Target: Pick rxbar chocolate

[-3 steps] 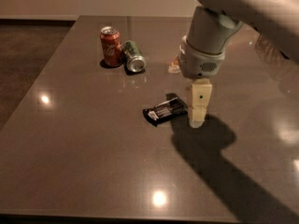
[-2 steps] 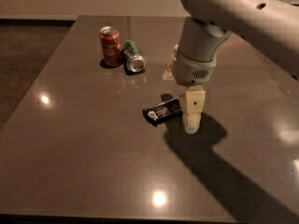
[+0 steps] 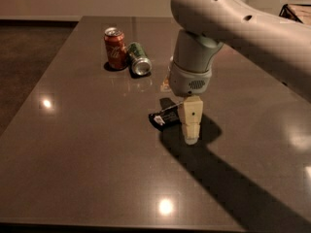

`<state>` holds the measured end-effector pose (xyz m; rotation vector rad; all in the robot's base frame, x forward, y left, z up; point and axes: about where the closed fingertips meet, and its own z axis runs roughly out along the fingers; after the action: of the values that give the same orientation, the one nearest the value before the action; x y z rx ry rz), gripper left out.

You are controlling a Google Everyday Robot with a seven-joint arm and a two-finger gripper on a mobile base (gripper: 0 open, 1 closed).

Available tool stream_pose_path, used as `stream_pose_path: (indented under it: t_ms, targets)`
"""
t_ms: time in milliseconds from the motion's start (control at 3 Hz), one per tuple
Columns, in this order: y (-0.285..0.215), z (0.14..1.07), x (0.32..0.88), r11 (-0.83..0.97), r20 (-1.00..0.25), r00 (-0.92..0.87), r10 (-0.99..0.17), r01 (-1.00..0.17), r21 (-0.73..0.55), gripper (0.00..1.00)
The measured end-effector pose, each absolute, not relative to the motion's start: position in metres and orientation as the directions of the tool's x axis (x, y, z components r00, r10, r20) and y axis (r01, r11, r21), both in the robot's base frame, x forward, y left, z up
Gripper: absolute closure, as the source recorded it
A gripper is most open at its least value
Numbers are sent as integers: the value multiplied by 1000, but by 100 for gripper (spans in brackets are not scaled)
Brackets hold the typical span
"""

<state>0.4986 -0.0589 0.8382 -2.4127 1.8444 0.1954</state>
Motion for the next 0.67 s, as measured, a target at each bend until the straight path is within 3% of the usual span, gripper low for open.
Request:
stream_pose_path:
  t_ms: [333, 667]
  targets:
    - [-56, 836, 499, -268, -163, 262, -951, -963, 14, 14]
    - [-54, 834, 499, -273, -165, 265, -950, -962, 28, 38]
